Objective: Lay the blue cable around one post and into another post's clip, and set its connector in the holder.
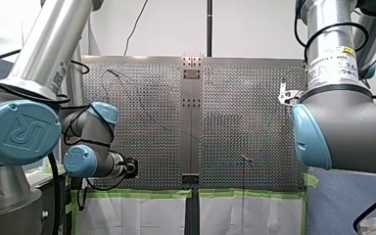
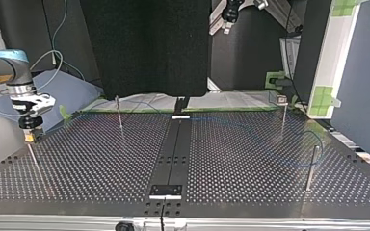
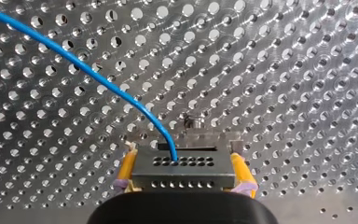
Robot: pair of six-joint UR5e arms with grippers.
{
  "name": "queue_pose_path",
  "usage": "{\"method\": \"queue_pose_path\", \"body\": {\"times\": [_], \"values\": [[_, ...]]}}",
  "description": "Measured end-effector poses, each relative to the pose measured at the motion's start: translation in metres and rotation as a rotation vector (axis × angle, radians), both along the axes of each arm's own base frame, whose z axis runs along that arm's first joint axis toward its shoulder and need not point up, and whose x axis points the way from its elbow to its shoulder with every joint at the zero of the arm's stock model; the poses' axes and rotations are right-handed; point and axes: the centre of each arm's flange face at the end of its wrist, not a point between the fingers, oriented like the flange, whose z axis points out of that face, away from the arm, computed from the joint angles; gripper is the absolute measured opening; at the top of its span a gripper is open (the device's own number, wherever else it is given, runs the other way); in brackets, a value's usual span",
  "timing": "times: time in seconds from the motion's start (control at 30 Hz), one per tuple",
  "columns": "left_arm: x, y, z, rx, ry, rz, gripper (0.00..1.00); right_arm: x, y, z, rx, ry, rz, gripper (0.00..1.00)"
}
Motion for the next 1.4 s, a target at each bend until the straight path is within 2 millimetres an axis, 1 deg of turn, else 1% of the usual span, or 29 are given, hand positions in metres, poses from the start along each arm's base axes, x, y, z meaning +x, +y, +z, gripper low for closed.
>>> {"method": "queue_pose_path", "body": {"times": [0.63,1.4], "values": [[0.0,0.0,0.0,-0.003,0.001,0.001,1.0,0.0009,-0.0047,0.006,-0.014,0.003,0.018,0.0],[0.0001,0.0,0.0,-0.003,0.0,0.001,1.0,-0.0002,-0.0056,0.0037,-0.014,0.002,0.036,0.0]]}}
